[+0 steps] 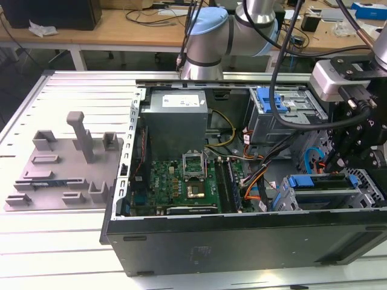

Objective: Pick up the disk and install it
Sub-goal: 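Insert the second disk wire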

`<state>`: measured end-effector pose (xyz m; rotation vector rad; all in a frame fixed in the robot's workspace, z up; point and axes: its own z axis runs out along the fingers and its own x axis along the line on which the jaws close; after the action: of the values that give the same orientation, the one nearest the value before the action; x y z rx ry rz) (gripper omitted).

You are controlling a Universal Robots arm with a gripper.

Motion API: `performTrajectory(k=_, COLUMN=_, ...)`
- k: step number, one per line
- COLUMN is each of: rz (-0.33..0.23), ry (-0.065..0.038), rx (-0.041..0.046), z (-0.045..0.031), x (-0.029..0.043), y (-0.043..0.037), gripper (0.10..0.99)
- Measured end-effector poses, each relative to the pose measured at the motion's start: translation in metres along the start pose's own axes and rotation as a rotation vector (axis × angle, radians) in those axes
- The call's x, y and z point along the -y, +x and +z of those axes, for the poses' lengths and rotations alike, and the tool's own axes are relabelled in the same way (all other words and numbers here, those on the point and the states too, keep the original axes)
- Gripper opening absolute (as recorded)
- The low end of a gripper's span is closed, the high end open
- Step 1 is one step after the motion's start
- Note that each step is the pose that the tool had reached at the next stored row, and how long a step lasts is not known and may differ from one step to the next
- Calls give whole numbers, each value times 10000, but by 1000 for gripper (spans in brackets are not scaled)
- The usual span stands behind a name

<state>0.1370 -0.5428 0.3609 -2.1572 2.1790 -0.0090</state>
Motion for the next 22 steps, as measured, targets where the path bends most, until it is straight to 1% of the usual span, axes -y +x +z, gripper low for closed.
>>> performTrajectory(k=3, rz=-1, ry=0, rx=0, z=6, x=6, y=0, gripper=161)
performTrajectory(k=13, rz=-6, ry=0, rx=-1, z=63, x=4, y=3, gripper=161)
performTrajectory(k=22, rz=-10, ry=-1, rx=0, z=88, x=5, y=4, gripper=161)
